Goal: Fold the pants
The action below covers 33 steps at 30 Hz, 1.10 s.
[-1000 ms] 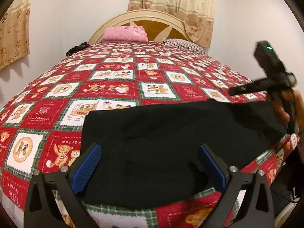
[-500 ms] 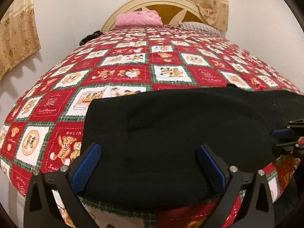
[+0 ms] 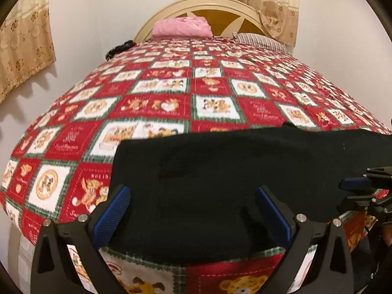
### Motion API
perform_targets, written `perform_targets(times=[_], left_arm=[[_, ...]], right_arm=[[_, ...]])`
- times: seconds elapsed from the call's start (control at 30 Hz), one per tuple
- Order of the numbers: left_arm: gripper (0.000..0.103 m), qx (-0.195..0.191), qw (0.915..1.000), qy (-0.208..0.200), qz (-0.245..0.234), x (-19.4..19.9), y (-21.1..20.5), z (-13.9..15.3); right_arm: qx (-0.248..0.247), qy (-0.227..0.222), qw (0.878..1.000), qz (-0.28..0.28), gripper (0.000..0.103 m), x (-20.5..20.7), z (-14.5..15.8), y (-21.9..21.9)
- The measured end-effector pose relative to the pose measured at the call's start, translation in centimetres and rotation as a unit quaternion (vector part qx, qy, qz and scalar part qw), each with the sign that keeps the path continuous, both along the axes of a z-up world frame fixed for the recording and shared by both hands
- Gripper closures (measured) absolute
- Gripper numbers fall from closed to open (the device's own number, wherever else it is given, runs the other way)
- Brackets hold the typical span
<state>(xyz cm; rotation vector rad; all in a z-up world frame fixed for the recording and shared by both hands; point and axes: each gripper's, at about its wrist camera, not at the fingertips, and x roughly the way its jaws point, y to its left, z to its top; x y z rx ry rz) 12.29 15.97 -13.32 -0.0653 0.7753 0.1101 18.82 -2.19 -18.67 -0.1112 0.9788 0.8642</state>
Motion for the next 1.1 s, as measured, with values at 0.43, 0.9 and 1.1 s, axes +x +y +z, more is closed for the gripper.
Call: perform_targets(times=[0.43,0.9,1.1], left_arm=[[0.000,-0.014,0.9984,0.037,-0.040,3.3,-3.7,-2.7],[0.000,-0.021,0.9972,0.017,-0.070,4.3,-7.4,-1.9],[0.000,-0.007,0.9970,0.014,-0.076,4.5,-8.0,-1.7]], right_arm=[[0.037,0.018,0.996,-0.075,0.054,1.2,-0.6,-6.2],[0.059,-0.066,0.940,-0.328,0.054,1.0,6.5,-30.8],[0.039,-0.072,0.900,-0.428,0.054,2.5,8.0,-41.7]])
